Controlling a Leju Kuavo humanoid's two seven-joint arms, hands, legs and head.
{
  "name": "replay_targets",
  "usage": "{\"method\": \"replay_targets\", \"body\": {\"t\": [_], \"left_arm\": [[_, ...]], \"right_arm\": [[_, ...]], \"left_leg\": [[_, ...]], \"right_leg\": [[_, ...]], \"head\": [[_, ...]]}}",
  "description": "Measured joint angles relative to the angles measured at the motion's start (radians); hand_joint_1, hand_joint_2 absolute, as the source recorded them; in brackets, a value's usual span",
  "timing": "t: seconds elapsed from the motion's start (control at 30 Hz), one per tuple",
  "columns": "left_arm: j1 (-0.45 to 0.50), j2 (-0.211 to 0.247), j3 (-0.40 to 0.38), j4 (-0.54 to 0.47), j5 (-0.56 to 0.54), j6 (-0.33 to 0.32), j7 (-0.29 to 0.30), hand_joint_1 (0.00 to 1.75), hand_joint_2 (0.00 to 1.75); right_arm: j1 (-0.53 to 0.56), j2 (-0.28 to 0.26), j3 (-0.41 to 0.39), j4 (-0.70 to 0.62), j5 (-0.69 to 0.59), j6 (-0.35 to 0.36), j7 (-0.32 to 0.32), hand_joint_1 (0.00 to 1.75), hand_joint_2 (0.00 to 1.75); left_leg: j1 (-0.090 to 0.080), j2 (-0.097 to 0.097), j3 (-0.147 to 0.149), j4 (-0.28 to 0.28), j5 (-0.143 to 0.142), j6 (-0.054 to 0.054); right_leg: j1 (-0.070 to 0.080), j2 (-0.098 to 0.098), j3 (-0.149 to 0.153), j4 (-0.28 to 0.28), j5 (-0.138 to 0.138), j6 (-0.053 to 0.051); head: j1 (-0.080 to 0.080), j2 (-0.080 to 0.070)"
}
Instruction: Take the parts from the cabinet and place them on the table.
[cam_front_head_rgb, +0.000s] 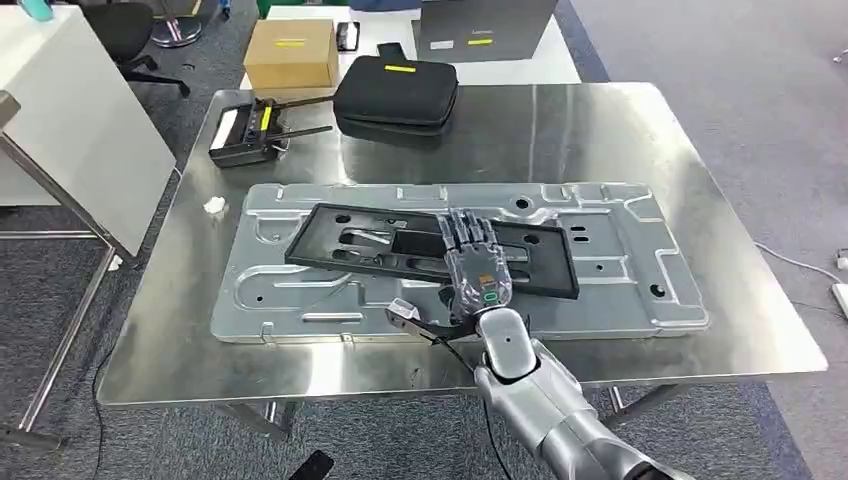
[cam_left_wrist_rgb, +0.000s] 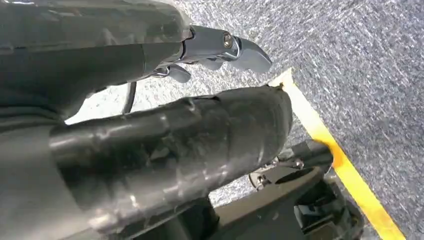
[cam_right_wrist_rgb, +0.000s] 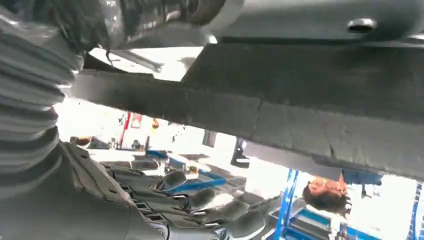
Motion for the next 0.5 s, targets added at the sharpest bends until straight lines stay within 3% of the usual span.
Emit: {"method": "replay_targets", "body": {"t": [0.03, 0.13, 0.17, 0.2, 0.23, 0.27, 0.33, 0.37, 0.4, 0.43, 0.5], "left_arm": [[0.000, -0.001, -0.002, 0.000, 0.002, 0.001, -0.001, 0.00, 0.00], [0.002, 0.000, -0.003, 0.000, 0.010, 0.003, -0.004, 0.00, 0.00], [0.002, 0.000, -0.003, 0.000, 0.014, 0.004, -0.007, 0.00, 0.00], [0.003, 0.001, -0.003, 0.000, 0.016, 0.009, -0.011, 0.00, 0.00], [0.004, 0.001, -0.003, 0.000, 0.021, 0.016, -0.016, 0.00, 0.00], [0.006, 0.001, -0.003, 0.000, 0.025, 0.026, -0.022, 0.00, 0.00], [0.008, 0.003, -0.003, 0.000, 0.038, 0.047, -0.031, 0.00, 0.00], [0.011, 0.005, -0.003, 0.000, 0.044, 0.053, -0.034, 0.00, 0.00], [0.015, 0.005, -0.003, 0.000, 0.050, 0.059, -0.036, 0.00, 0.00], [0.019, 0.006, -0.003, 0.000, 0.055, 0.063, -0.039, 0.00, 0.00], [0.023, 0.013, -0.003, 0.000, 0.064, 0.069, -0.046, 0.00, 0.00]], "right_arm": [[0.000, -0.001, 0.000, -0.003, 0.011, 0.000, 0.003, 0.00, 0.00], [0.003, -0.008, 0.000, -0.019, 0.041, 0.004, 0.013, 0.00, 0.00], [0.004, -0.014, 0.000, -0.028, 0.053, 0.008, 0.013, 0.00, 0.00], [0.006, -0.020, 0.000, -0.042, 0.064, 0.015, 0.013, 0.00, 0.00], [0.007, -0.028, 0.000, -0.055, 0.072, 0.017, 0.011, 0.00, 0.00], [0.008, -0.034, 0.001, -0.066, 0.080, 0.020, 0.007, 0.00, 0.00], [0.024, -0.071, 0.010, -0.105, 0.094, 0.032, -0.004, 0.00, 0.00], [0.036, -0.089, 0.014, -0.121, 0.095, 0.029, -0.009, 0.00, 0.00], [0.048, -0.114, 0.016, -0.143, 0.095, 0.027, -0.016, 0.00, 0.00], [0.061, -0.132, 0.016, -0.161, 0.095, 0.025, -0.021, 0.00, 0.00], [0.085, -0.171, 0.016, -0.209, 0.095, 0.015, -0.026, 0.00, 0.00]], "left_leg": [[-0.002, 0.000, -0.001, 0.001, -0.001, -0.003], [-0.004, 0.001, -0.004, -0.001, 0.001, -0.019], [-0.005, 0.001, -0.002, -0.005, 0.003, -0.025], [-0.004, 0.001, -0.008, 0.001, -0.004, -0.029], [-0.004, 0.004, -0.013, 0.022, -0.022, -0.035], [-0.003, 0.003, -0.035, 0.075, -0.057, -0.038], [0.000, 0.003, -0.107, 0.235, -0.130, -0.046], [0.001, 0.004, -0.132, 0.286, -0.143, -0.049], [0.002, 0.004, -0.138, 0.296, -0.134, -0.051], [0.005, 0.004, -0.123, 0.263, -0.106, -0.052], [0.010, 0.004, -0.041, 0.099, -0.016, -0.052]], "right_leg": [[0.004, 0.000, 0.023, -0.053, -0.004, -0.007], [0.012, 0.002, 0.024, -0.061, -0.003, -0.010], [0.011, 0.002, 0.024, -0.064, 0.000, -0.015], [-0.004, 0.000, 0.033, -0.077, 0.008, -0.024], [-0.003, 0.001, 0.036, -0.082, 0.010, -0.027], [-0.003, -0.001, 0.036, -0.082, 0.011, -0.033], [-0.002, -0.006, 0.036, -0.082, 0.010, -0.034], [-0.002, -0.008, 0.036, -0.081, 0.010, -0.034], [-0.002, -0.009, 0.036, -0.080, 0.009, -0.033], [-0.002, -0.009, 0.036, -0.079, 0.008, -0.033], [-0.004, -0.003, 0.038, -0.074, 0.003, -0.025]], "head": [[0.000, 0.000], [-0.001, 0.000], [0.000, 0.000], [0.000, 0.000], [-0.001, 0.000], [-0.005, 0.000], [-0.005, 0.000], [-0.005, 0.000], [-0.005, 0.000], [-0.005, 0.000], [-0.006, 0.000]]}}
